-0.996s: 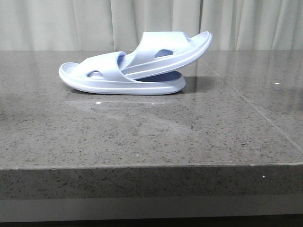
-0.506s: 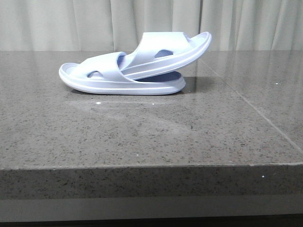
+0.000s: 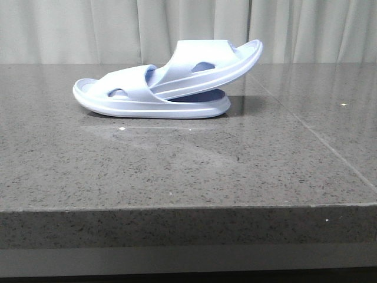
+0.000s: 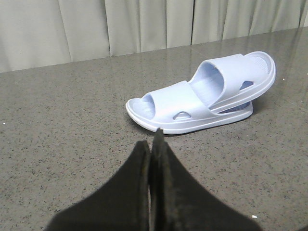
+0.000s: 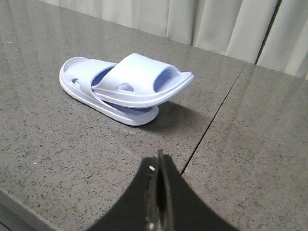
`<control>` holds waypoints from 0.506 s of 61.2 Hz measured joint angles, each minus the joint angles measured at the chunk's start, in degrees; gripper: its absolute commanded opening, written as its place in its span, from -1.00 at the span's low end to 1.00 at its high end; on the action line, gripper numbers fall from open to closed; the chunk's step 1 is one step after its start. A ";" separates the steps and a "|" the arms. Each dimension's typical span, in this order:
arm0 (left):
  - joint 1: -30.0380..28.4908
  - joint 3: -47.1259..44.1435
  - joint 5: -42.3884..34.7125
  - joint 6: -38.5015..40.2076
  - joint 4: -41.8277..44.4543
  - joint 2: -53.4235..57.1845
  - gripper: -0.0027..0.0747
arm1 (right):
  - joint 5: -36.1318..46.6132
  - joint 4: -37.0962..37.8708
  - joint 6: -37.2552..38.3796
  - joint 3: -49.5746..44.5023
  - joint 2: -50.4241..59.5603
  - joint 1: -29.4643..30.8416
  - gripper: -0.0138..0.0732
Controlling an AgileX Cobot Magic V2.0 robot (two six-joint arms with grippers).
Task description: Insert blue slippers together front up
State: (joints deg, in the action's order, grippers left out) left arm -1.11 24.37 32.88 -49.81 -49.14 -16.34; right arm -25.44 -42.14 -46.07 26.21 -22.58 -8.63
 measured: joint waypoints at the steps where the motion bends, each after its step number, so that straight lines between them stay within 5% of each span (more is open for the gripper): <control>1: 0.00 0.00 0.00 0.00 0.00 0.00 -0.98 | 0.16 -0.11 0.00 0.00 0.00 0.00 -0.95; 31: 0.00 0.00 0.00 0.00 -0.04 0.00 -0.98 | 0.11 -0.13 0.00 0.00 0.04 0.00 -0.95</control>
State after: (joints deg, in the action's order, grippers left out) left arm -1.11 24.37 32.88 -49.81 -49.18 -16.34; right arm -25.33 -42.27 -46.07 26.21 -22.54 -8.63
